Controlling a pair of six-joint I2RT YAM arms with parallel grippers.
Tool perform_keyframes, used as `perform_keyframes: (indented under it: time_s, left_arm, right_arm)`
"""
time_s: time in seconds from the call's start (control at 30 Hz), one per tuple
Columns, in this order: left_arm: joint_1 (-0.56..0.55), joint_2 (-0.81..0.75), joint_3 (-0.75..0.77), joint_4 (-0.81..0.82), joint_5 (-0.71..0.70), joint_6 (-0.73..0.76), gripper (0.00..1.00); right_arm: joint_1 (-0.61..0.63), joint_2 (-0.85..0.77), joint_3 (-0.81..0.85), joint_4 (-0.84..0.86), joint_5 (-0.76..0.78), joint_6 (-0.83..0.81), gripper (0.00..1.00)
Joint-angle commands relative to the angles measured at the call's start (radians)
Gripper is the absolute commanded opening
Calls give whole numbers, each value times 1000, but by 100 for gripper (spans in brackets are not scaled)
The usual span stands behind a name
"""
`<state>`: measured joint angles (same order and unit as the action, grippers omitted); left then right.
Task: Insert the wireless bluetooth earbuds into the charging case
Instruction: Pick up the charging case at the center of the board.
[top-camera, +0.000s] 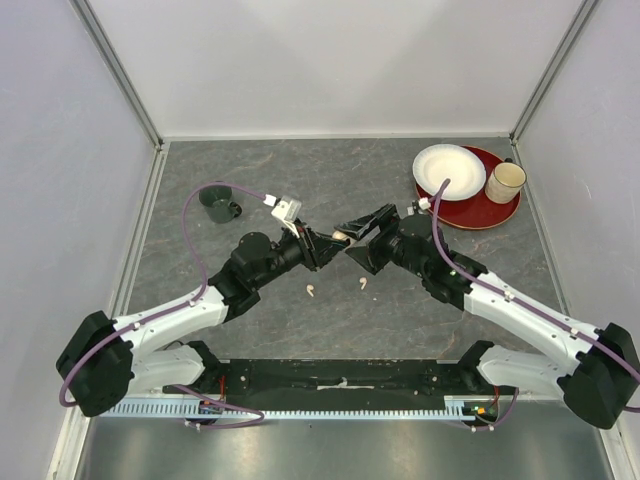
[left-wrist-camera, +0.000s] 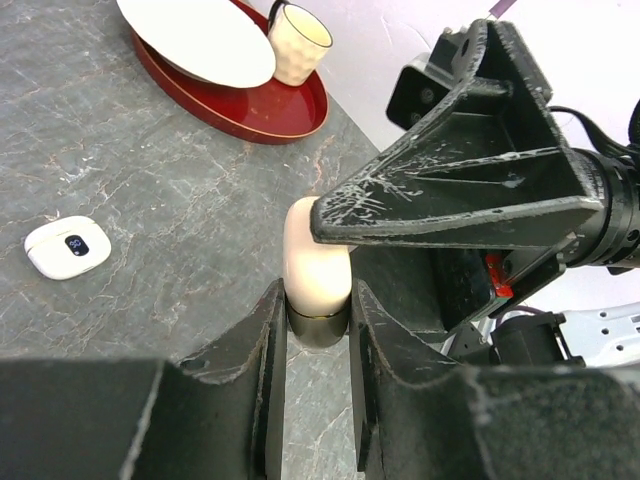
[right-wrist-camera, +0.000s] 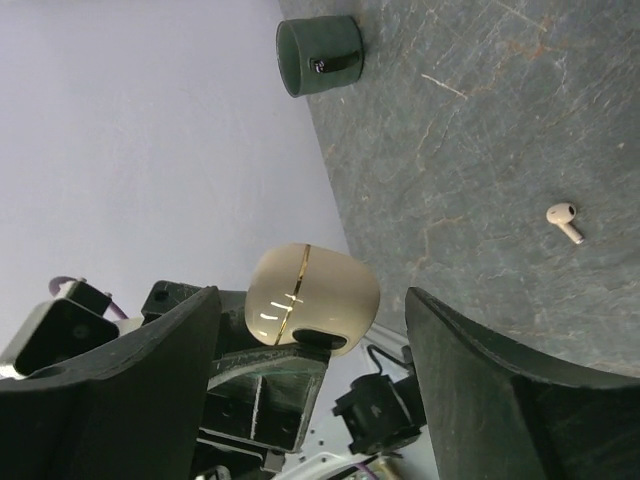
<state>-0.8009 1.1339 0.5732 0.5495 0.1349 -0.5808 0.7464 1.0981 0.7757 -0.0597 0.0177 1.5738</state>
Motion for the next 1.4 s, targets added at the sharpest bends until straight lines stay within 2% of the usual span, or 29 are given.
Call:
perform_keyframes:
  time_s: [0.0, 0.2, 0.4, 0.57, 0.67, 0.97, 1.27, 1.37]
  left_arm:
    - [-6, -39, 24, 49, 17, 64, 2]
    - [-1, -118, 27, -28, 109, 218, 2]
    - [-1, -204, 19, -43, 203, 335, 2]
    - [0, -215, 42, -71, 244, 377, 2]
    - [0, -207, 43, -76, 252, 381, 2]
    - [0, -207, 36, -57, 230, 374, 2]
    - [-1, -206, 40, -66, 241, 389, 2]
    - [0, -198, 48, -79, 258, 391, 2]
  right_arm:
    - [1, -47, 27, 50, -4, -164, 82]
    - [-18, -124, 14, 54, -15, -277, 84]
    - [-67, -87, 63, 54, -278, -291, 84]
    - [-70, -55, 42, 237, -427, -180, 83]
    - [-70, -57, 20, 316, -464, -108, 82]
    - [-68, -76, -23, 299, -516, -35, 70]
    - [-70, -98, -30, 261, -524, -5, 69]
    - [-70, -101, -39, 258, -516, 9, 61]
